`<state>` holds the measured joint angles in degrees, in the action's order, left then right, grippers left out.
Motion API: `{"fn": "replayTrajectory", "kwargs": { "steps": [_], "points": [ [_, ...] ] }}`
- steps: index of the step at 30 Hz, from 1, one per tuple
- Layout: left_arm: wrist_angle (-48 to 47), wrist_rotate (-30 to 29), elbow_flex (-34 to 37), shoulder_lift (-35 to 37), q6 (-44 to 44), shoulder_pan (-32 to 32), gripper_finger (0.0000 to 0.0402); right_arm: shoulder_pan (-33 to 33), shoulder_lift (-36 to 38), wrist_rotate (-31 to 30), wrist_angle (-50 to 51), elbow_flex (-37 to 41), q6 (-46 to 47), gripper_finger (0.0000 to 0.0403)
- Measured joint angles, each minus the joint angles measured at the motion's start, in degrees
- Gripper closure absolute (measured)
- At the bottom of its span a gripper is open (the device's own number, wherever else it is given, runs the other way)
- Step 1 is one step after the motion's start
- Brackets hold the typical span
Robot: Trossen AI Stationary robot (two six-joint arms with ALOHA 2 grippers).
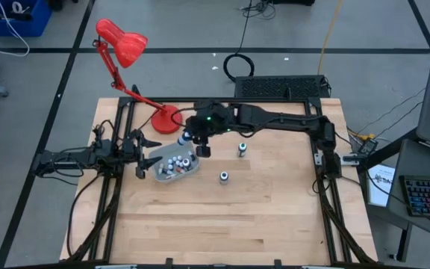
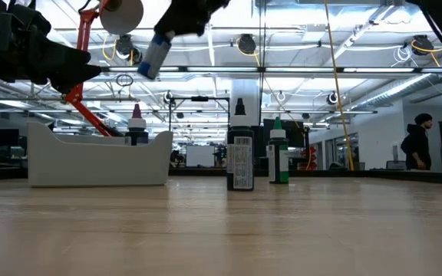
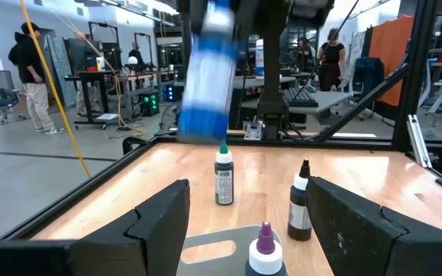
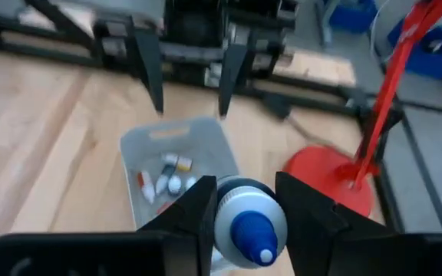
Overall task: Pick & Place food coloring
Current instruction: Put the big blue coloring bottle into the gray container
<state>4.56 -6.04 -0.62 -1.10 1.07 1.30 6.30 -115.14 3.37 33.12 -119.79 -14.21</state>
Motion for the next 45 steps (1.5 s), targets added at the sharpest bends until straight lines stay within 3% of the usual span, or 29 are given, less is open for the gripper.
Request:
{"fn": "replayTrajectory", "kwargs": {
  "steps": [19, 40, 45],
  "points": [
    [-0.03, 0.00, 0.00, 0.00, 0.01, -0.02, 0.0144, 2.82, -16.00, 4.62, -0.30, 0.15, -0.44, 0.0296],
    [-0.03, 0.00, 0.00, -0.02, -0.01, 0.00, 0.0144, 0.59, -16.80, 5.74, 3.92, 0.90, 0.25, 0.0296],
    [-0.03, 0.00, 0.00, -0.01, 0.01, -0.01, 0.0144, 0.59, -16.80, 5.69, 4.05, 0.92, 2.15, 0.0253]
  ]
}}
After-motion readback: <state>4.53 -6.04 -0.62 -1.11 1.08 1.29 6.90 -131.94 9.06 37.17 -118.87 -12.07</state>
